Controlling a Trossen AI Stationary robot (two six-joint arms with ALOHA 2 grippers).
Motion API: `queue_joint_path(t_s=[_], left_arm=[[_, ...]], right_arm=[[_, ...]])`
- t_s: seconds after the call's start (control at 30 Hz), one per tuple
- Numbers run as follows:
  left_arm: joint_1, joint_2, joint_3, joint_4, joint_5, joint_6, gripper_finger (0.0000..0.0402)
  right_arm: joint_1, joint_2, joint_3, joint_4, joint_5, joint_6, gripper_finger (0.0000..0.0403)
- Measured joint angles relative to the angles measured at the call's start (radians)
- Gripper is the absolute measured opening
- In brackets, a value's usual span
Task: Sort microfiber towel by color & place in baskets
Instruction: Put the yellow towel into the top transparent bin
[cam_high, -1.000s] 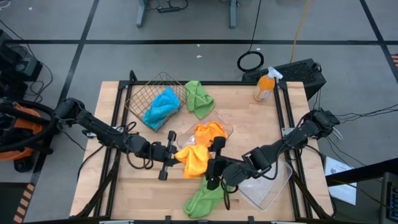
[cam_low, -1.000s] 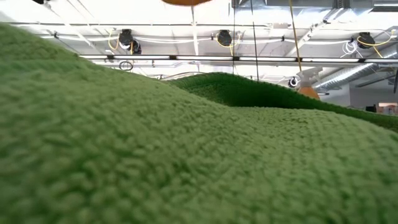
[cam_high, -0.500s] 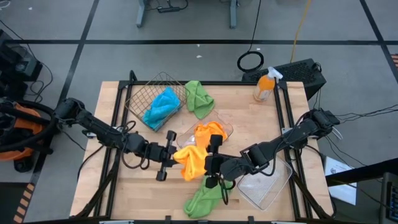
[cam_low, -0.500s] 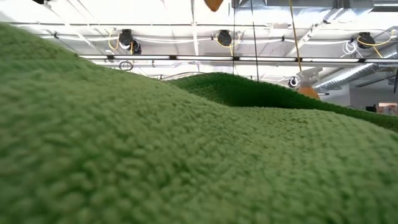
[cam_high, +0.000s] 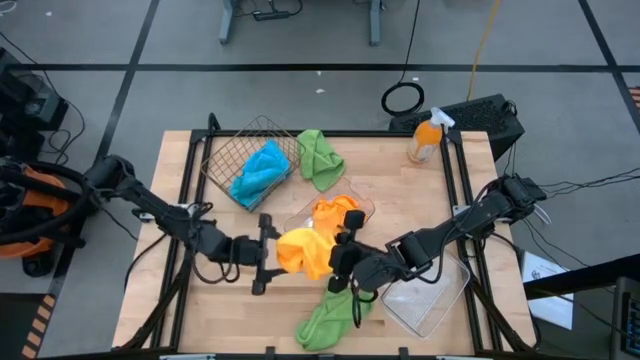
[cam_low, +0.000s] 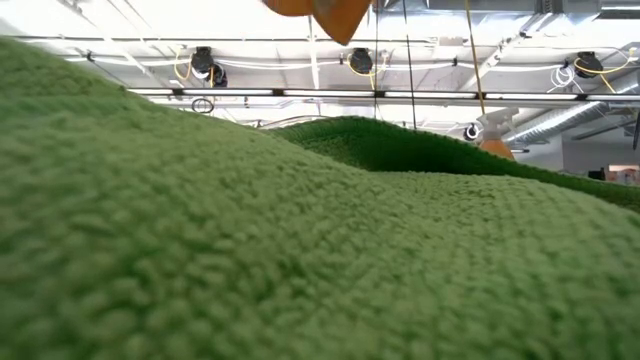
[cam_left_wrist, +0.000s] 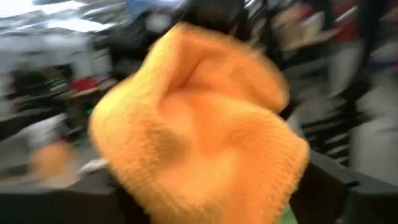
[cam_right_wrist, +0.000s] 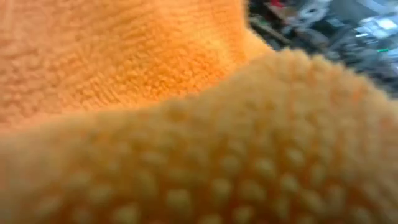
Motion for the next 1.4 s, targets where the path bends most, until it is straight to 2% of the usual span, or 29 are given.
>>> queue_joint_path(t_s=[0.17,0.27,0.37,0.53,0.73,0.97,1.1,1.33,1.4], left_arm=[[-0.086,-0.036,0.0,-0.034,-0.338,0.131,0.036],[-0.13,-0.056,0.0,0.015,-0.45,0.178,0.0375],[-0.155,-0.067,0.0,0.118,-0.45,0.171,0.0378],[-0.153,-0.06,0.0,0.235,-0.329,0.17,0.0378],[-0.08,-0.034,0.035,0.22,-0.308,0.17,0.0378],[0.022,0.048,0.112,0.126,-0.305,0.188,0.0378],[0.043,0.067,0.128,0.129,-0.27,0.128,0.0378],[0.06,0.067,0.148,0.125,-0.267,-0.005,0.0378],[0.082,0.071,0.149,0.095,-0.232,-0.054,0.0378]], right_arm=[[0.02,0.0,0.0,-0.001,0.215,-0.092,0.0005],[0.024,0.0,0.0,0.0,0.32,-0.132,0.0007],[0.023,0.0,0.0,0.0,0.358,-0.149,0.0008],[0.01,0.005,0.0,0.023,0.361,-0.156,0.0008],[-0.006,0.021,0.0,0.026,0.361,-0.165,0.0008],[-0.027,0.029,0.0,0.025,0.371,-0.189,0.0008],[-0.034,0.029,0.0,0.014,0.373,-0.193,0.0008],[-0.042,0.029,0.0,0.007,0.377,-0.192,0.0008],[-0.046,0.029,0.0,0.008,0.376,-0.192,0.0008]])
